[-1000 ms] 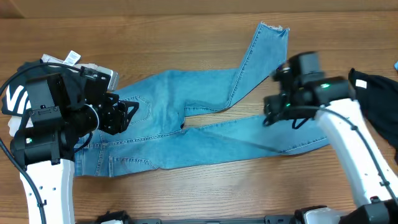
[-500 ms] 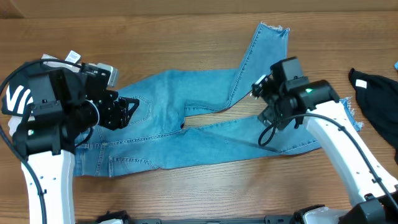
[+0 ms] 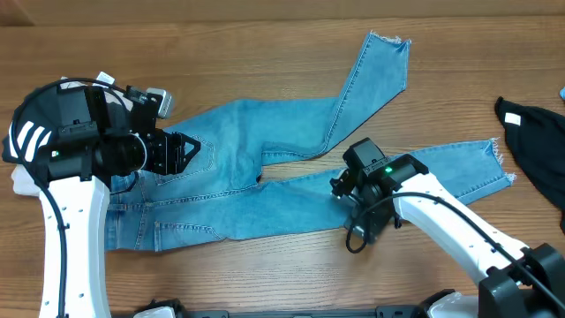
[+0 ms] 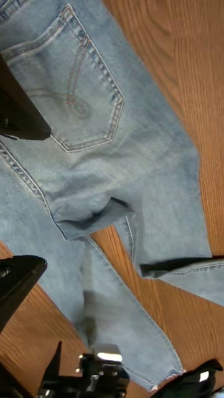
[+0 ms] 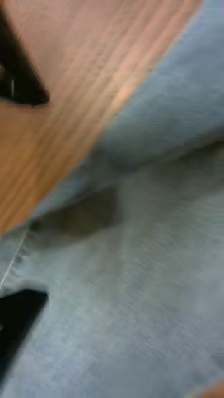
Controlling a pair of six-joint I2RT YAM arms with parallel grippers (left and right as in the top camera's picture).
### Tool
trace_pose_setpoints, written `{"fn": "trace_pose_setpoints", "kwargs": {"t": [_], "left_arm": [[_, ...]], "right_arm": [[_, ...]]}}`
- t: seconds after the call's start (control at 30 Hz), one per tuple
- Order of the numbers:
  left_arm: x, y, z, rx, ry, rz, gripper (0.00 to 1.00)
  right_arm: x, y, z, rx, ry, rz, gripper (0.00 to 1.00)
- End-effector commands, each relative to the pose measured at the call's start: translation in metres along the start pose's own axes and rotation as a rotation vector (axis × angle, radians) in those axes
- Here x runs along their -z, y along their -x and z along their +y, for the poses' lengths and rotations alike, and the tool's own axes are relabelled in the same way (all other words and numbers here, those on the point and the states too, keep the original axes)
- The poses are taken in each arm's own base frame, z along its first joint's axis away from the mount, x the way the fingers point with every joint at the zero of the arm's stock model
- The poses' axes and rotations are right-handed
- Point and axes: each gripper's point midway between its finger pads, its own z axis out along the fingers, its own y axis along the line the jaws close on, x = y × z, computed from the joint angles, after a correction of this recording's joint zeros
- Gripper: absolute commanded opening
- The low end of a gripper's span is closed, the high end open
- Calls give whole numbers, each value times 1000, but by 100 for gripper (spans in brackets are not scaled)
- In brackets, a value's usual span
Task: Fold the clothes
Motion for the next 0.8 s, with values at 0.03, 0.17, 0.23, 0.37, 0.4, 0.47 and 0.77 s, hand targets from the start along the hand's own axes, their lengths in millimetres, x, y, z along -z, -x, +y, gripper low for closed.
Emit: {"fn": "trace_pose_setpoints", "kwargs": {"t": [0.03,0.17,0.23,0.37,0.4,0.47,0.77], "left_arm": [[4,8,-7,-1,-20,-20,62],[4,8,-6,-2,-19,-22,63],[4,8,-7,-1,-20,-20,63],[4,7,-6,0,-15,-18,63],[4,7,-6,1,-15,-17,63],[4,7,-6,2,-15,-15,63],[4,7,-6,2,-14,-15,64]], "right_arm": [[-19,-7,9,-13,32,6,76],[-30,-10,12,0,27,-2,66],[-31,-10,10,-2,18,-3,53],[-11,12,2,-157,-5,-70,4],[0,20,1,-221,8,-97,4],[24,33,4,-302,63,-137,4],[169,50,55,-433,464,-193,4]]}}
